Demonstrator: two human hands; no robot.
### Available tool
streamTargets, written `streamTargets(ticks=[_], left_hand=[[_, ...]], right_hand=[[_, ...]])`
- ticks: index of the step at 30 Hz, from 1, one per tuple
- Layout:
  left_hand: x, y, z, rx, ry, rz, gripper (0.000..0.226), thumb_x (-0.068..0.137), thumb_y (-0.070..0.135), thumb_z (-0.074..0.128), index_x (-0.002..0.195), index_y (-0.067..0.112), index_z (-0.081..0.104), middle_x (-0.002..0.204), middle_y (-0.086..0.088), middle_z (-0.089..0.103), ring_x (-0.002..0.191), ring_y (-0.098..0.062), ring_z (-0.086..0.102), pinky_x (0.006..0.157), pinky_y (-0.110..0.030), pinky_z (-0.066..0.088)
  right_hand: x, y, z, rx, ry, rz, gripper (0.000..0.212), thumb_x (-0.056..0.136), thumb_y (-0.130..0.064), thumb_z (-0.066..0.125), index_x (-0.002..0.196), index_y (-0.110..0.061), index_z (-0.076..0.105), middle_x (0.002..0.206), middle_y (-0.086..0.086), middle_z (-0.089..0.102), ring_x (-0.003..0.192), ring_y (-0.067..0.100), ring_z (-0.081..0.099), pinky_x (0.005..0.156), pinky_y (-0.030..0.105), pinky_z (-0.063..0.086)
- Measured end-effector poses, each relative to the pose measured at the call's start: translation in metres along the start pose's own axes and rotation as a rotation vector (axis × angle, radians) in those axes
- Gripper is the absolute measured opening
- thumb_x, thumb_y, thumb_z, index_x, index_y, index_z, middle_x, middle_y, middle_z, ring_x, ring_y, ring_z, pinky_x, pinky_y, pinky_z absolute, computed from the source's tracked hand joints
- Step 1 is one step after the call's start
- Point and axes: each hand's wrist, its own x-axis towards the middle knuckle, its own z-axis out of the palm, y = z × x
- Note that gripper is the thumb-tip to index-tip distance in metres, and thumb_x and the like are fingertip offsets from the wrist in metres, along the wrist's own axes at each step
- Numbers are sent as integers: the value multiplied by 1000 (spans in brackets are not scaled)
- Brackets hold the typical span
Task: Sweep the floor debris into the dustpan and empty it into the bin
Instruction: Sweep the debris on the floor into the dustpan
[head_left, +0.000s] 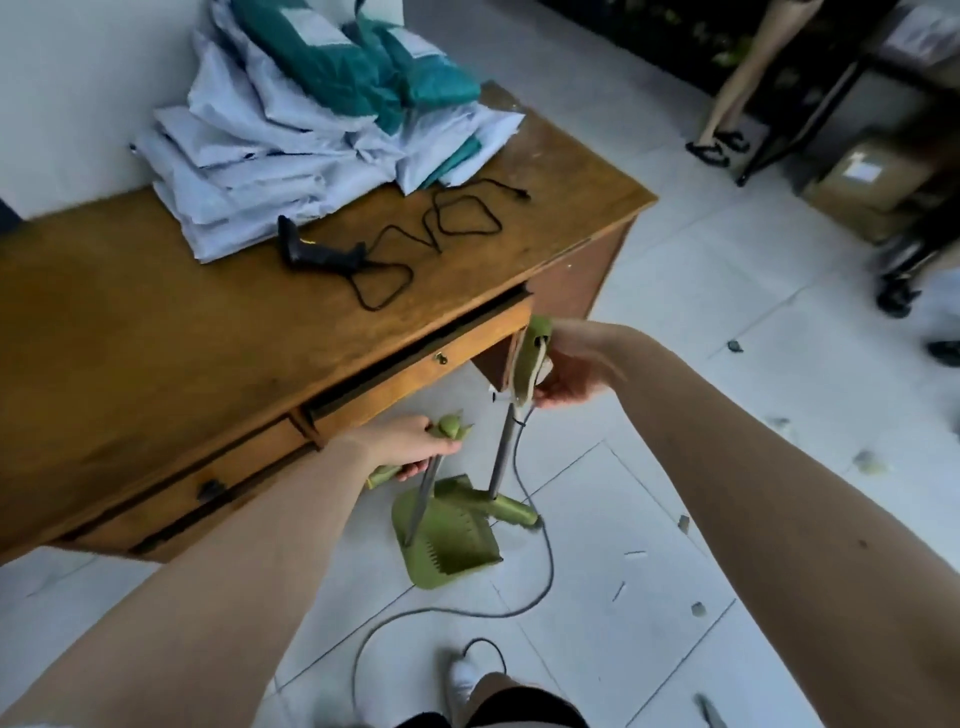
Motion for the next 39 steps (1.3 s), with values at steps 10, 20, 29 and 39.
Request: streamTargets(ticks=[10,20,29,39], left_hand=[[85,140,36,142,-56,196,49,90,55,51,90,6,53,58,-3,58,46,-16,54,53,-28,45],[167,234,39,362,-15,356,38,90,50,53,99,13,58,72,-3,60,61,-17,58,55,-30,42],[254,336,21,541,-71,438,25,91,33,55,96,8,56,89,-7,59,77,-20,55,64,-34,41],[321,435,44,518,-201,368,29,83,44,50,90,18,61,84,-5,62,75,-16,57,61,-31,38]], right_hand=[[-49,62,-127,166,325,-21,28,76,15,60,64,-9,56,91,15,63,86,18,69,49,17,52],[-43,86,-230,1020,385,-44,20,93,4,44,74,-5,47,55,12,53,30,15,41,35,14,42],[-24,68,-337,1164,498,-54,22,90,4,46,73,-11,42,62,6,40,30,16,43,34,15,41],[-13,74,-471,1145,599,-150,6,94,-5,53,94,-7,47,67,9,43,31,12,46,30,15,41]])
